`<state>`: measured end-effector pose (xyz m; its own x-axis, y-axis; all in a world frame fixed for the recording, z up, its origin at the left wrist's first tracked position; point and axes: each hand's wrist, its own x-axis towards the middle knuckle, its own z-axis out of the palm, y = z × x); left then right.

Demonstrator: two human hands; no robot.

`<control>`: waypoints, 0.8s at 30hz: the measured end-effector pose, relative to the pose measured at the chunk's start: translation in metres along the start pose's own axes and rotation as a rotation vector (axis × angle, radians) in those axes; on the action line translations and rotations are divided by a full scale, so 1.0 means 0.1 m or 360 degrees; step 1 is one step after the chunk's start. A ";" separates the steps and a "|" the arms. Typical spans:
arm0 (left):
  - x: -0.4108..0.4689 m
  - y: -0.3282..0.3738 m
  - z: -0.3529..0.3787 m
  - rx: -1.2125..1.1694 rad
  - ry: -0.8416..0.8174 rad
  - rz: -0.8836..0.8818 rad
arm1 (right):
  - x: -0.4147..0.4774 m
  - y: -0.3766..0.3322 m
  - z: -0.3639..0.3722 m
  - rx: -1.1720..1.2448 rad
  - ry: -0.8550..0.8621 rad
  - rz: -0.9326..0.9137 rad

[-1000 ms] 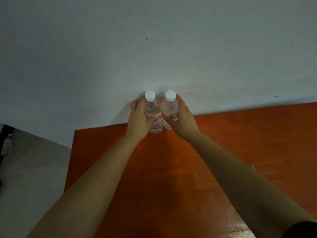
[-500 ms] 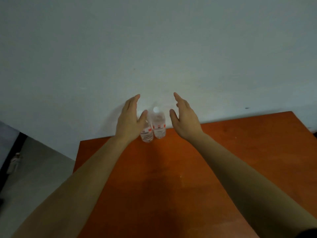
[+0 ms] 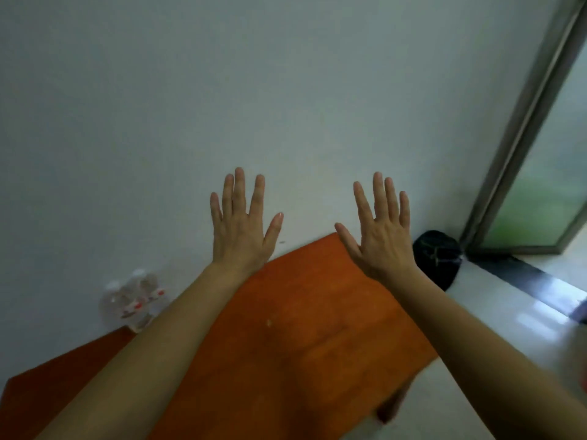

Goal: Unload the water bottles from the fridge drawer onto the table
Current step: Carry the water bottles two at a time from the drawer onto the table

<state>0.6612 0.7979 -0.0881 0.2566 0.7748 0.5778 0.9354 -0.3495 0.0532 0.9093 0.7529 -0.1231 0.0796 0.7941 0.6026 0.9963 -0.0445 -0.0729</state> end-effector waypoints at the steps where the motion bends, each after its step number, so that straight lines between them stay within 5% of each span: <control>1: 0.00 0.38 0.01 -0.0061 -0.0012 0.0054 | -0.15 0.37 -0.19 -0.0065 0.0004 0.0047; 9: -0.11 3.14 0.11 -0.0445 -0.0043 0.0647 | -1.43 2.87 -1.39 -0.0418 0.0023 0.0562; 24: -0.96 8.28 0.69 -0.1176 -0.0358 0.1674 | -4.11 6.01 -2.90 -0.1053 -0.0126 0.1520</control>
<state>1.4280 0.4700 -0.1557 0.8815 0.0003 0.4722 -0.0725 -0.9881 0.1360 1.4840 0.2241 -0.1841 0.8278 0.3012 0.4733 0.3555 -0.9343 -0.0272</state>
